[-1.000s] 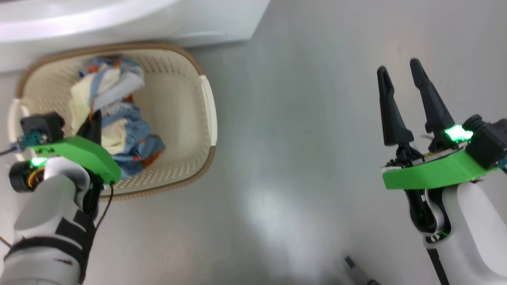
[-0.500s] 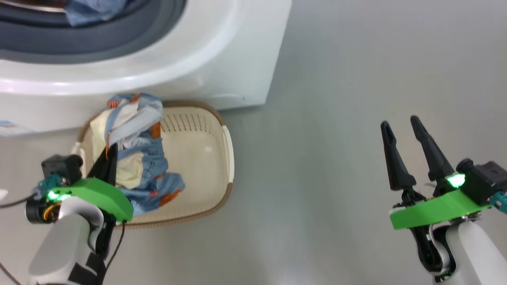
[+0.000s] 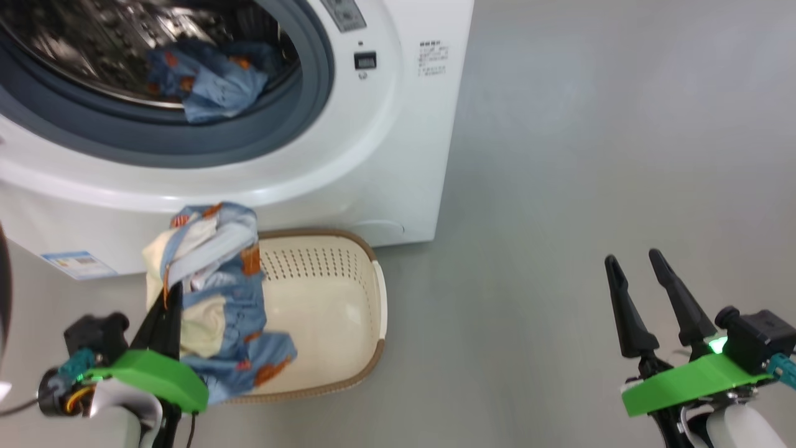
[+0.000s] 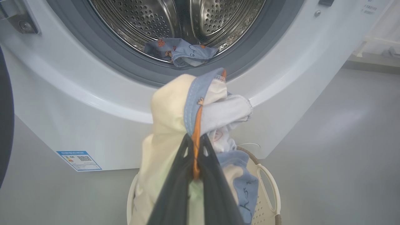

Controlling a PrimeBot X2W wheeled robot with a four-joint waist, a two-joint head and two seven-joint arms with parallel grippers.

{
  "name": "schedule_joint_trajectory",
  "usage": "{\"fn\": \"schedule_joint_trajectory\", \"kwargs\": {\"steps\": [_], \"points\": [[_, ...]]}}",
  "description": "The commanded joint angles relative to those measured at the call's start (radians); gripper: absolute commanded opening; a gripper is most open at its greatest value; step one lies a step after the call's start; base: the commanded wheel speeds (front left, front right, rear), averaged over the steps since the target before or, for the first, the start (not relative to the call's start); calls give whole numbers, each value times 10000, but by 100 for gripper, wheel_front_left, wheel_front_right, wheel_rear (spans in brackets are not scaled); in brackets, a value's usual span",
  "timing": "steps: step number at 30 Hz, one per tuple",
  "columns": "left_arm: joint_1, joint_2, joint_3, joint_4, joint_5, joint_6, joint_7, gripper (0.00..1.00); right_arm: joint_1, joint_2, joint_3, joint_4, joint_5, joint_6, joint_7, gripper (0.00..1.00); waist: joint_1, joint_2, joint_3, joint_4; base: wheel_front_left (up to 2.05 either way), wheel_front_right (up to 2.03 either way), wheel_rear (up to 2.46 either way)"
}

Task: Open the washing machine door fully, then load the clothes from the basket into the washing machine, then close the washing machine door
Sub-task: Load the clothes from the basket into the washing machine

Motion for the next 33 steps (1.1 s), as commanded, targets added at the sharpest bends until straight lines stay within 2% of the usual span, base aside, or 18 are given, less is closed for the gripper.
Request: {"fn": "schedule_joint_trajectory", "kwargs": {"steps": [1,10,21,33], "points": [[211,249,456,-442,97,17,-108,0,154,-153,184,-178,119,56,-78,100,0,-1,-609,126,0,0,0],[1886,-29,1243,-2168,449,103,-108,0,872,-185,62,-154,119,56,-78,100,0,-1,-1353,237,0,0,0],[3375,-415,1706,-4002,709,230,-108,0,1241,-189,-69,-169,106,56,-78,100,0,-1,-1493,347,0,0,0],[3574,-580,1817,-4712,756,290,-108,0,1119,-171,-108,-254,97,56,-78,100,0,-1,-1151,357,0,0,0]]}}
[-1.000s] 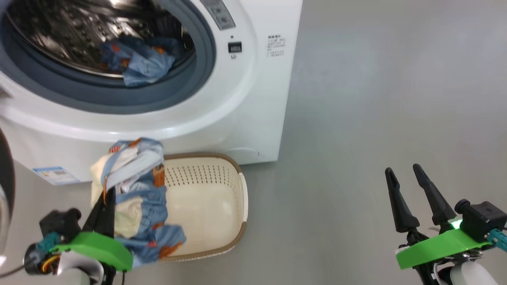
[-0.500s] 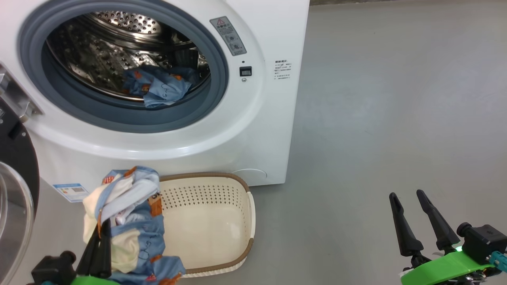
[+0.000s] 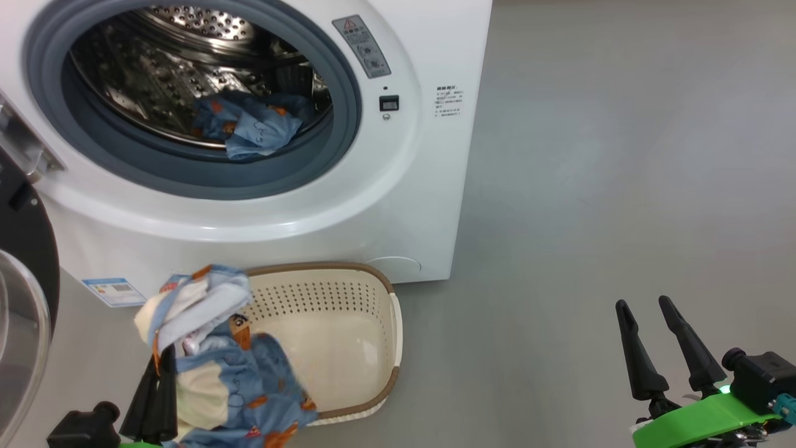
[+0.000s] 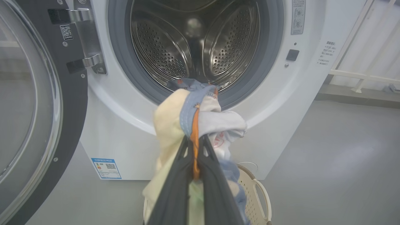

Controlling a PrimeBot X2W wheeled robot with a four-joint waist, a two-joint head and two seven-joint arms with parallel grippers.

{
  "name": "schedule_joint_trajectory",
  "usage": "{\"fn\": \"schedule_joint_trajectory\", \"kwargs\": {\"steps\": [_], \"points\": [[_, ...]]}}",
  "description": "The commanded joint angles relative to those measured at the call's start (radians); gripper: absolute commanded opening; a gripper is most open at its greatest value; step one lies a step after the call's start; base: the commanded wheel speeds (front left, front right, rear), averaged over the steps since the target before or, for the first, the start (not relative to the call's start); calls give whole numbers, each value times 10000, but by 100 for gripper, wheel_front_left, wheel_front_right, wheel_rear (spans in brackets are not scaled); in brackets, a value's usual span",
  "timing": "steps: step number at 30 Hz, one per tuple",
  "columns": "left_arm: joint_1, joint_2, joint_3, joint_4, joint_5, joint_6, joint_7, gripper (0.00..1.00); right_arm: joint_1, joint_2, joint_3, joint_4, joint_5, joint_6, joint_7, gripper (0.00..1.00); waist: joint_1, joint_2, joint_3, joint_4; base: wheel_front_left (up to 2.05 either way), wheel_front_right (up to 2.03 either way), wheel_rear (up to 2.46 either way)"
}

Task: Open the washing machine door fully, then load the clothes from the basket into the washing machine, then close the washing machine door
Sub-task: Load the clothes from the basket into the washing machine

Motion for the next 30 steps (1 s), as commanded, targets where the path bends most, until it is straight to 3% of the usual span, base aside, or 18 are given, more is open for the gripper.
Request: {"fn": "schedule_joint_trajectory", "kwargs": {"steps": [1,13,24,30], "points": [[-333,196,403,-336,25,49,-108,0,-128,-160,161,-290,76,56,-80,100,0,0,173,-44,0,0,0],[-1849,438,508,-203,-22,31,-109,0,-533,40,48,-415,16,56,-80,100,0,0,1076,-241,0,0,0],[-5157,1205,395,548,52,-34,246,0,-1239,234,209,-423,-13,56,-80,100,0,0,2135,-486,0,0,0],[-7342,1514,152,1695,119,-86,442,0,-1698,395,451,-395,-8,56,-80,100,0,0,2722,-792,0,0,0]]}}
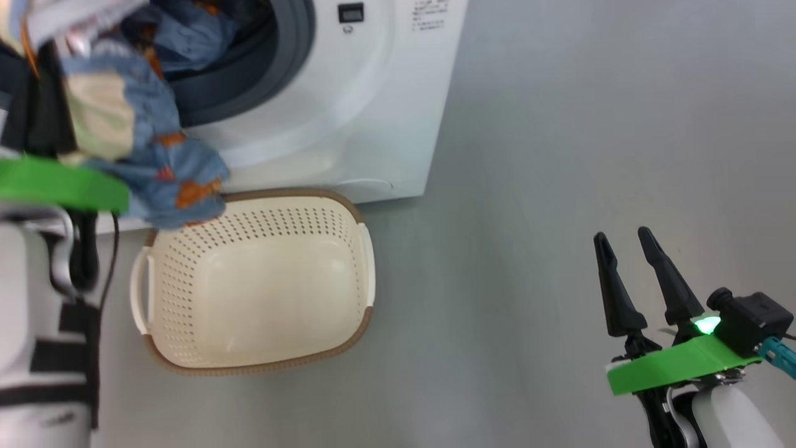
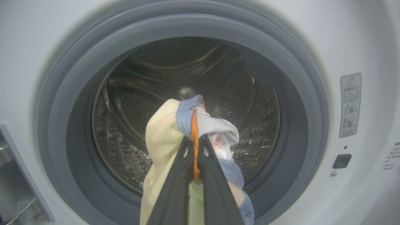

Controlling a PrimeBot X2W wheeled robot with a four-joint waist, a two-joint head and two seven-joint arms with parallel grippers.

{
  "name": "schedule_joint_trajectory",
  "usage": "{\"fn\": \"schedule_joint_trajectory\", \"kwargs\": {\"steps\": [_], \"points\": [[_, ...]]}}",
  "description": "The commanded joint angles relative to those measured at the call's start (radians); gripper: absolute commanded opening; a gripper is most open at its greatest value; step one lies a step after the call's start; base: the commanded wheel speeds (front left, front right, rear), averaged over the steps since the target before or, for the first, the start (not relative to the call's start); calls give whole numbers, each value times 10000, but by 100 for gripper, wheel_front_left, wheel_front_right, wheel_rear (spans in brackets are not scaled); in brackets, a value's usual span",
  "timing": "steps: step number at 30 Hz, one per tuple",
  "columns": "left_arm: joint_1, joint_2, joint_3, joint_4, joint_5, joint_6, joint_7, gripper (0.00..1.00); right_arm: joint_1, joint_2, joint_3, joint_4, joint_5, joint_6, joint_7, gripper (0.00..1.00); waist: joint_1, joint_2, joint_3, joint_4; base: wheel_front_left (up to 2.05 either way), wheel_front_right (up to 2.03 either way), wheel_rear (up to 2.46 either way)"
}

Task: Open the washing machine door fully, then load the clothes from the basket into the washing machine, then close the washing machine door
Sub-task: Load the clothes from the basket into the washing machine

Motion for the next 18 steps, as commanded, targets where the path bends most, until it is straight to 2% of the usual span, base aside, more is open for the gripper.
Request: {"fn": "schedule_joint_trajectory", "kwargs": {"steps": [1,18], "points": [[-551,531,198,18,115,-31,-4,0,-209,-30,255,-219,13,56,-80,100,0,-1,396,-294,0,0,0],[-4640,1300,-520,5225,246,-160,160,0,-1138,294,696,-261,58,56,-80,100,0,-1,2025,-1342,0,0,0]]}}
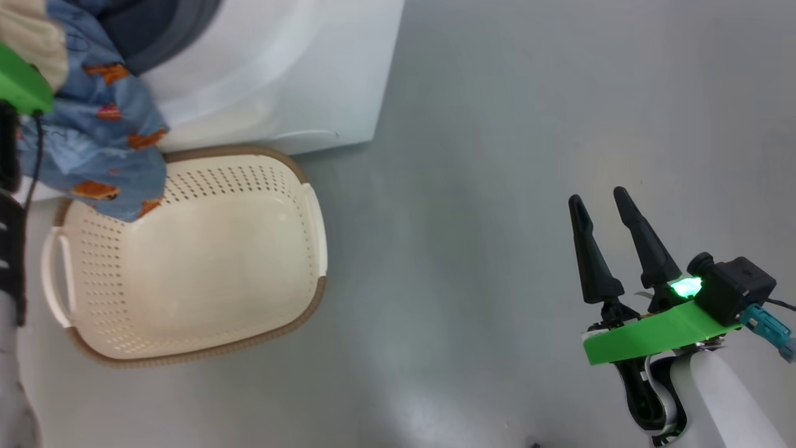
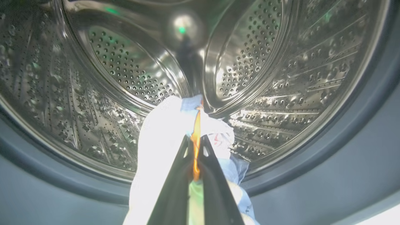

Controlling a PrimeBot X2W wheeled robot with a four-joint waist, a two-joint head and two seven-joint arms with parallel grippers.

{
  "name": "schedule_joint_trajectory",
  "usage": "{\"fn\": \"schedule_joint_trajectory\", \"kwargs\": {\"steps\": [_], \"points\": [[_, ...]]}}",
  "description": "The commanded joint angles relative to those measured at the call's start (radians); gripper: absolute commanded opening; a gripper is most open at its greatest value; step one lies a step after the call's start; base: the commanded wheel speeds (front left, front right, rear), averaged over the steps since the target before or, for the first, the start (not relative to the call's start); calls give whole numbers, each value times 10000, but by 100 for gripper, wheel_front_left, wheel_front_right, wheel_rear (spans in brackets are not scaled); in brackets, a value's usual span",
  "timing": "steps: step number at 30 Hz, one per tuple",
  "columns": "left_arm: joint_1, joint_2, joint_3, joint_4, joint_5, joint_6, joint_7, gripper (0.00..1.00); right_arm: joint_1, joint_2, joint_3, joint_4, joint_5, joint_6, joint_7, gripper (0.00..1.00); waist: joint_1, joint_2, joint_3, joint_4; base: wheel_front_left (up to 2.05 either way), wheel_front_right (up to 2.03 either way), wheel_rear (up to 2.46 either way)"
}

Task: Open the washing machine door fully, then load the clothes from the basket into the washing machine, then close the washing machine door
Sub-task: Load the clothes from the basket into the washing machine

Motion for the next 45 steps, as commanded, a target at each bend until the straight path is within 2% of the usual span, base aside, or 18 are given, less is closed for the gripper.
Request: {"fn": "schedule_joint_trajectory", "kwargs": {"steps": [1,8,14,22,26,30,33,38,39,40,41,45], "points": [[-399,562,23,37,104,-33,51,0,-134,8,274,-254,57,56,-80,100,0,0,474,-342,0,0,0],[-1465,879,-425,1212,198,-56,167,0,-423,74,508,-349,72,56,-80,100,0,0,964,-701,0,0,0],[-2154,1285,-742,1609,193,-62,-4,0,-573,127,691,-420,85,56,-80,100,0,0,1257,-1016,0,0,0],[-2811,1620,-1223,483,224,-63,-679,0,-684,199,703,-549,58,56,-80,100,0,0,1571,-1087,0,0,0],[-2736,1862,-628,-1750,333,141,-692,0,-777,229,681,-635,56,56,-80,100,0,0,1787,-1090,0,0,0],[-2028,1758,256,-3515,490,329,-694,0,-876,265,707,-665,48,56,-80,100,0,0,1922,-1096,0,0,0],[-1475,1633,486,-3490,653,230,-695,0,-915,290,742,-663,44,56,-80,100,0,0,1939,-1095,0,0,0],[-1195,1482,463,-2311,718,59,-696,0,-896,328,818,-646,52,56,-80,100,0,0,1882,-1066,0,0,0],[-1220,1461,387,-1949,730,35,-696,17,-882,333,826,-639,55,56,-80,100,0,0,1851,-1051,0,0,0],[-1297,1482,230,-1703,837,14,-696,45,-870,337,834,-631,63,56,-80,100,0,0,1829,-1037,0,0,0],[-1462,1471,64,-1193,897,-12,-696,100,-857,345,854,-612,73,56,-80,100,0,0,1772,-1012,0,0,0],[-1867,1427,-226,-92,985,-35,-696,100,-851,356,893,-584,94,56,-80,100,0,0,1630,-961,0,0,0]]}}
